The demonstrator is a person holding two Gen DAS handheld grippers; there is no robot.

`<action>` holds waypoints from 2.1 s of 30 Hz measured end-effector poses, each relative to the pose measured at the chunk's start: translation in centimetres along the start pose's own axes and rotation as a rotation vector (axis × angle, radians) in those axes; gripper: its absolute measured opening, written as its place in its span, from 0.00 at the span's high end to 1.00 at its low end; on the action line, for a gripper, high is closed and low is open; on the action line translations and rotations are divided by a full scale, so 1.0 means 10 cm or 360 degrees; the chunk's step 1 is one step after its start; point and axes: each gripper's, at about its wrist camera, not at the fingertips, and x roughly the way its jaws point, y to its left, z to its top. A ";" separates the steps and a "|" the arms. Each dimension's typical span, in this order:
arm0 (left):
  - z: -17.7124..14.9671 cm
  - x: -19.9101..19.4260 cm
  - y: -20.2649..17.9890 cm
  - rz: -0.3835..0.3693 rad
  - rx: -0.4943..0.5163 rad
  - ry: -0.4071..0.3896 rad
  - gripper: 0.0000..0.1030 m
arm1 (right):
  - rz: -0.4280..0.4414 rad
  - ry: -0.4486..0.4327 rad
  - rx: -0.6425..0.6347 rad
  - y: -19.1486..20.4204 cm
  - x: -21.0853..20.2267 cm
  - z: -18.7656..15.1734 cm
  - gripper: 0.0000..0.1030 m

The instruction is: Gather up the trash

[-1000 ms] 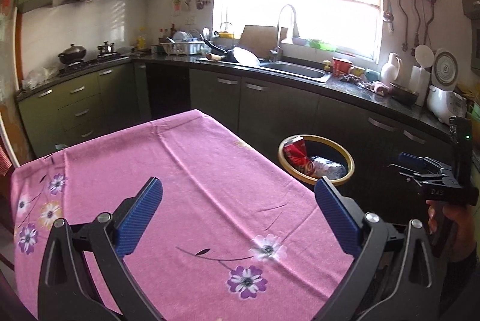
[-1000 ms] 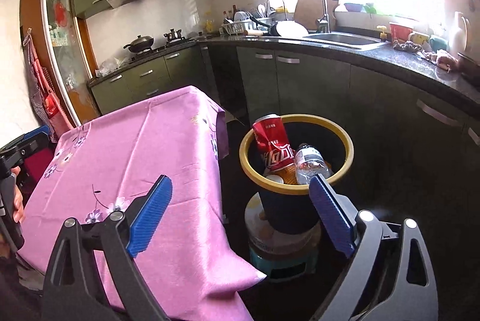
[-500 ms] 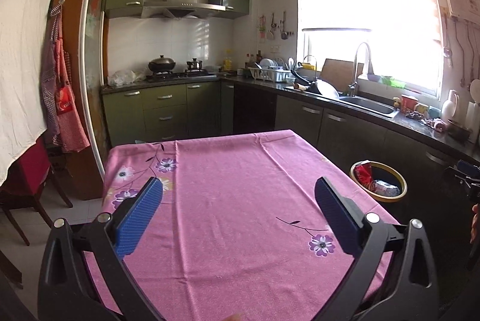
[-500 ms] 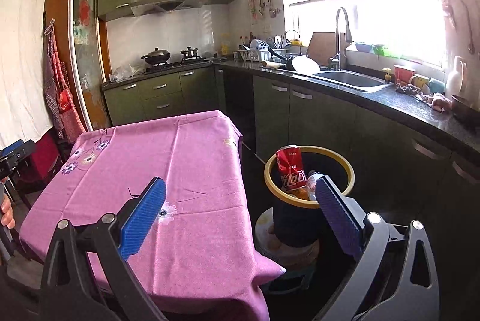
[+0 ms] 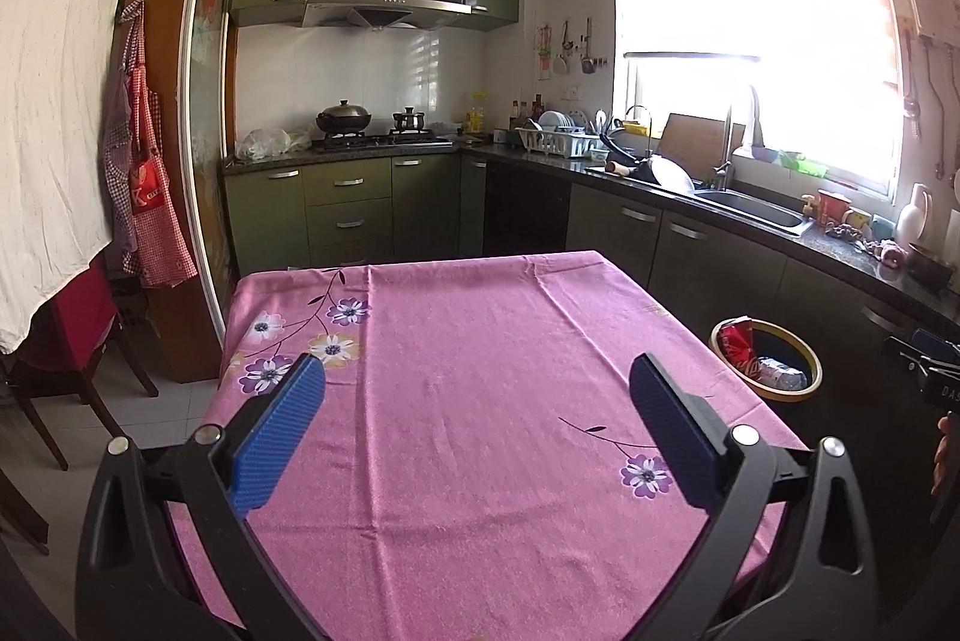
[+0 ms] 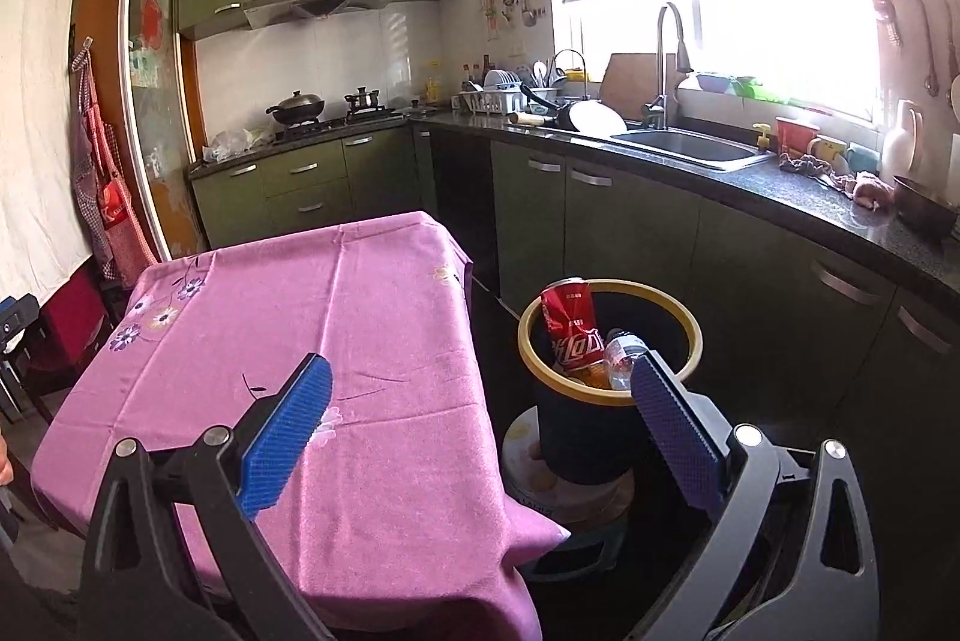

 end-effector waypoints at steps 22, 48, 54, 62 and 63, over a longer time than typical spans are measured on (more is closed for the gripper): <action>-0.03 0.04 -0.03 -0.0012 0.0032 0.0021 0.06 | -0.0004 0.0013 -0.0015 0.01 0.10 -0.02 0.05; -0.08 0.05 -0.05 -0.0029 0.0050 0.0033 0.06 | 0.0002 0.0030 -0.0020 0.05 0.16 -0.03 0.05; -0.09 0.07 -0.06 -0.0034 0.0060 0.0041 0.06 | 0.0004 0.0031 -0.0021 0.05 0.17 -0.03 0.05; -0.11 0.09 -0.05 -0.0041 0.0063 0.0049 0.06 | 0.0006 0.0034 -0.0025 0.06 0.18 -0.04 0.05; -0.12 0.09 -0.05 -0.0039 0.0063 0.0049 0.06 | 0.0006 0.0034 -0.0024 0.06 0.18 -0.04 0.05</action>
